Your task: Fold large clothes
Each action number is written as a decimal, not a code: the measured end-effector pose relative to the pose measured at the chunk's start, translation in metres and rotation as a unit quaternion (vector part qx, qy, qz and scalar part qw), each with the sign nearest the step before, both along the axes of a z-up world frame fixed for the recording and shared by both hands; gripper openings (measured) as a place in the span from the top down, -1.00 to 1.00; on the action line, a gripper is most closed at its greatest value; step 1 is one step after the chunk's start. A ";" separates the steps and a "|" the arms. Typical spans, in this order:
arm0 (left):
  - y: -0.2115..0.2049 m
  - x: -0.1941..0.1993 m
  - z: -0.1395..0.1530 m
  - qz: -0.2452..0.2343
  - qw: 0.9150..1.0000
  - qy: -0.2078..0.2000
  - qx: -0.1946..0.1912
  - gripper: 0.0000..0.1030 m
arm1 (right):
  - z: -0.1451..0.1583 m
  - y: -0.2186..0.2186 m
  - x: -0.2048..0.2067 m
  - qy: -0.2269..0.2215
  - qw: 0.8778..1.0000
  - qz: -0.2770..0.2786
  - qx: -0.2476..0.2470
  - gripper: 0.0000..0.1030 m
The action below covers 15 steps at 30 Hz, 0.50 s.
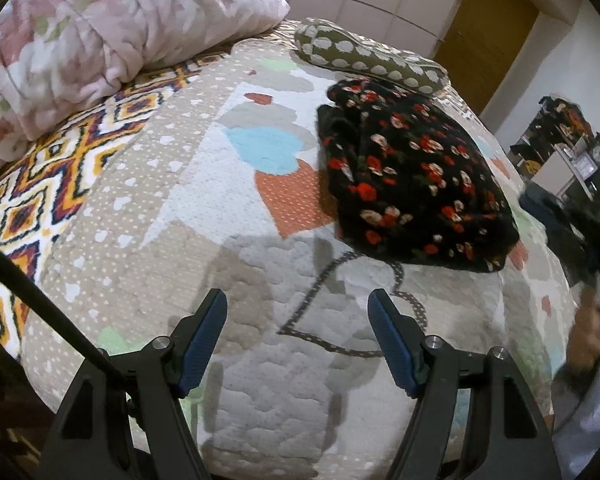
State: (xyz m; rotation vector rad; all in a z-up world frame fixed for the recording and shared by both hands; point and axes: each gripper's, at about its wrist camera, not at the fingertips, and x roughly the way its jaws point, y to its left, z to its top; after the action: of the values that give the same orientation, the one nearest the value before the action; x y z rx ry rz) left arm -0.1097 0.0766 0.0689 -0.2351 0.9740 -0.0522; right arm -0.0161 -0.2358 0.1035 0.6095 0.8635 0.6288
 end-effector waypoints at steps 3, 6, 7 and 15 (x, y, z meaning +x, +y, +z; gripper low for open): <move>-0.011 -0.003 0.002 -0.012 1.000 0.000 0.008 -0.39 | -0.026 -0.007 0.022 0.048 0.999 0.003 0.011 0.70; -0.014 -0.005 0.004 -0.017 1.000 -0.003 0.017 -0.40 | -0.063 -0.008 0.019 0.096 0.995 0.019 -0.025 1.00; -0.014 -0.005 0.004 -0.017 1.000 -0.003 0.019 -0.42 | -0.065 -0.013 0.015 0.093 0.995 0.019 -0.010 1.00; -0.021 -0.001 -0.009 -0.023 1.000 0.011 0.018 -0.42 | -0.014 -0.016 -0.012 0.035 0.998 0.007 -0.043 0.88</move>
State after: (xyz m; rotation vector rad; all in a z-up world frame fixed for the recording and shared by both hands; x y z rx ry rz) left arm -0.1103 0.0561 0.0600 -0.1802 1.0016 -0.0733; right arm -0.0276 -0.2521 0.0897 0.5512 0.9566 0.5819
